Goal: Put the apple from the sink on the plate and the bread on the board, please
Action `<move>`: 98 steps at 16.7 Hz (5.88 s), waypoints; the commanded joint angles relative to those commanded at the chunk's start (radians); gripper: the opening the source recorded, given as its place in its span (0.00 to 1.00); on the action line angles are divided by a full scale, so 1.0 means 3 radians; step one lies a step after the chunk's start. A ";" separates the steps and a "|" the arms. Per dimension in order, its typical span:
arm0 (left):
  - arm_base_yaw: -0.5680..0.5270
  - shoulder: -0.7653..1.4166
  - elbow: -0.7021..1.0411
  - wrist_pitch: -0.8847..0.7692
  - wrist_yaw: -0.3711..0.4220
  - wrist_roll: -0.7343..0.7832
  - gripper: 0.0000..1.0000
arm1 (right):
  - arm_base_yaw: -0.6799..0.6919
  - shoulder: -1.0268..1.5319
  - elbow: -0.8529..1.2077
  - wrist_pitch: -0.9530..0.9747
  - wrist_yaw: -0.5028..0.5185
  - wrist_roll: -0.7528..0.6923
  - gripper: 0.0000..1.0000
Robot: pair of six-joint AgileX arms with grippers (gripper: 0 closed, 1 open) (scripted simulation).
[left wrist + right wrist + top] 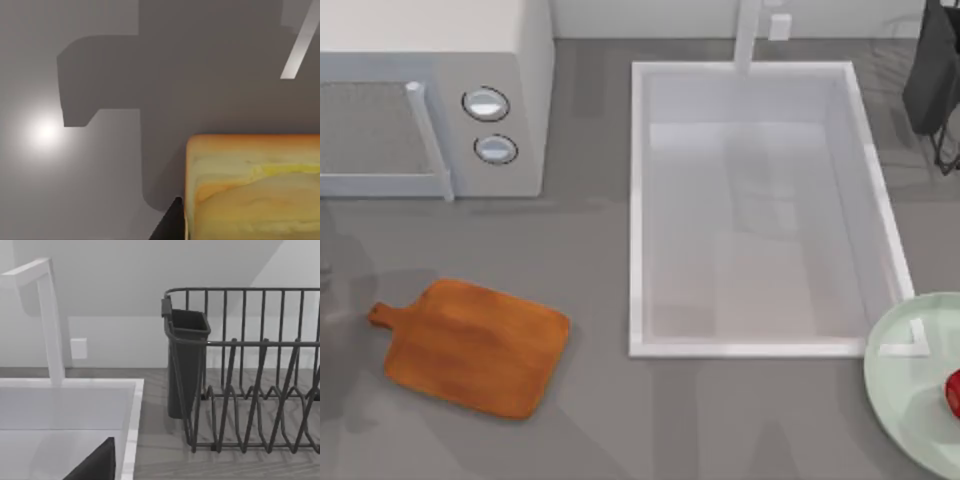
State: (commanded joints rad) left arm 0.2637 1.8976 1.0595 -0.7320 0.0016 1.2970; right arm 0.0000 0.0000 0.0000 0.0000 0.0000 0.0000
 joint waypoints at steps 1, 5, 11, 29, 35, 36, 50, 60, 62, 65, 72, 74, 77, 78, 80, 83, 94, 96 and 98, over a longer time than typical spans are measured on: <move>0.0000 0.0000 0.0000 0.0000 0.0000 0.0000 0.00 | 0.0000 0.0000 0.0000 0.0000 0.0000 0.0000 1.00; -0.0007 -0.0073 0.0045 -0.0110 0.0014 -0.0024 0.00 | 0.0000 0.0000 0.0000 0.0000 0.0000 0.0000 1.00; -0.0017 -0.0314 0.0498 -0.0832 0.0013 -0.0013 0.00 | 0.0000 0.0000 0.0000 0.0000 0.0000 0.0000 1.00; -0.0021 -0.0384 0.0686 -0.1235 -0.0036 -0.1232 0.00 | 0.0000 0.0000 0.0000 0.0000 0.0000 0.0000 1.00; -0.0174 -0.0268 0.0511 -0.1102 -0.0090 -0.3459 0.00 | 0.0000 0.0000 0.0000 0.0000 0.0000 0.0000 1.00; -0.0216 -0.0257 0.0480 -0.1088 -0.0097 -0.3883 0.00 | 0.0000 0.0000 0.0000 0.0000 0.0000 0.0000 1.00; -0.1299 -0.0333 0.0355 -0.1015 -0.0062 -0.8962 0.00 | 0.0000 0.0000 0.0000 0.0000 0.0000 0.0000 1.00; -0.1956 -0.0439 0.0528 -0.0976 -0.0018 -1.0550 0.00 | 0.0000 0.0000 0.0000 0.0000 0.0000 0.0000 1.00; -0.1974 -0.0444 0.0532 -0.0976 -0.0017 -1.0584 0.00 | 0.0000 0.0000 0.0000 0.0000 0.0000 0.0000 1.00; -0.1974 -0.0444 0.0532 -0.0976 -0.0017 -1.0584 0.00 | 0.0000 0.0000 0.0000 0.0000 0.0000 0.0000 1.00; -0.1963 -0.0356 0.0391 -0.0760 -0.0015 -1.0575 0.00 | 0.0000 0.0000 0.0000 0.0000 0.0000 0.0000 1.00; -0.1965 -0.0323 0.0335 -0.0676 -0.0018 -1.0576 0.00 | 0.0000 0.0000 0.0000 0.0000 0.0000 0.0000 1.00; -0.1969 -0.0280 0.0257 -0.0545 -0.0017 -1.0577 0.00 | 0.0000 0.0000 0.0000 0.0000 0.0000 0.0000 1.00; -0.1970 -0.0265 0.0231 -0.0503 -0.0016 -1.0577 0.00 | 0.0000 0.0000 0.0000 0.0000 0.0000 0.0000 1.00; -0.1972 -0.0232 0.0174 -0.0401 -0.0016 -1.0579 0.00 | 0.0000 0.0000 0.0000 0.0000 0.0000 0.0000 1.00; -0.1973 -0.0225 0.0164 -0.0389 -0.0016 -1.0579 0.00 | 0.0000 0.0000 0.0000 0.0000 0.0000 0.0000 1.00; -0.1973 -0.0225 0.0164 -0.0389 -0.0016 -1.0579 0.75 | 0.0000 0.0000 0.0000 0.0000 0.0000 0.0000 1.00; -0.1973 -0.0225 0.0164 -0.0389 -0.0016 -1.0579 0.90 | 0.0000 0.0000 0.0000 0.0000 0.0000 0.0000 1.00; -0.1973 -0.0225 0.0164 -0.0389 -0.0016 -1.0579 1.00 | 0.0000 0.0000 0.0000 0.0000 0.0000 0.0000 1.00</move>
State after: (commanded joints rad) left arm -0.3281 1.8301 1.1087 -0.8487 -0.0033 -1.8769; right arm 0.0000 0.0000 0.0000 0.0000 0.0000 0.0000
